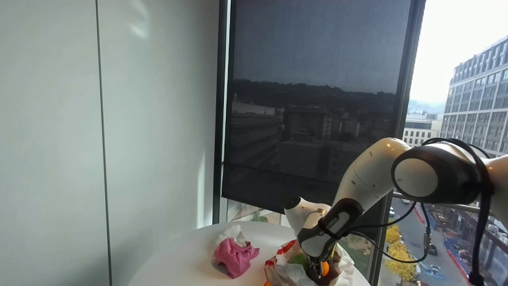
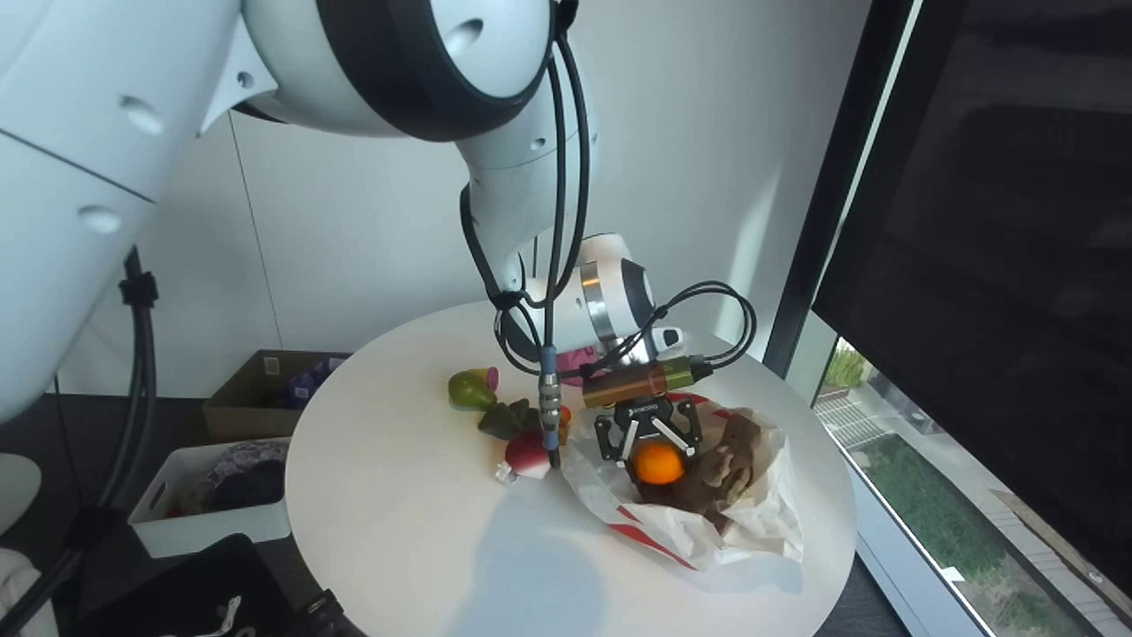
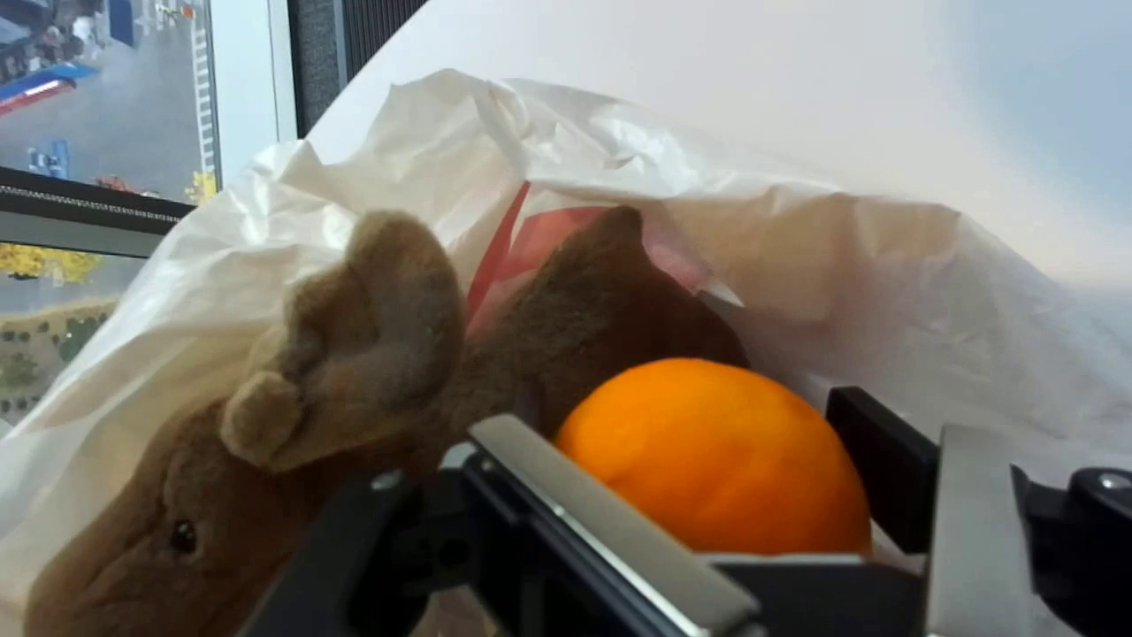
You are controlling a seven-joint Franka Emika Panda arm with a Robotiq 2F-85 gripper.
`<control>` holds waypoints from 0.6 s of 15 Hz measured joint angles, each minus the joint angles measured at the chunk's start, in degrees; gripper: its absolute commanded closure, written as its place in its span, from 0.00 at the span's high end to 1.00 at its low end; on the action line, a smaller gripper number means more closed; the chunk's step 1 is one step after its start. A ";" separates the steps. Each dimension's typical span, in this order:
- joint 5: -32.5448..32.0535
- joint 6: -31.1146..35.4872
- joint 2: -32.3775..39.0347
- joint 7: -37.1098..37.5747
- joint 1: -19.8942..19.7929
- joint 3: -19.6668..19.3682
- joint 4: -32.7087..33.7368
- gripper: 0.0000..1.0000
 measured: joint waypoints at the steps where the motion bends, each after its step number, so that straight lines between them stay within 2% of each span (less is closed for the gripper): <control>1: -1.02 1.65 0.42 0.01 -0.07 0.00 0.07 0.55; 9: -2.10 8.35 3.31 -0.29 -1.32 1.60 0.47 0.55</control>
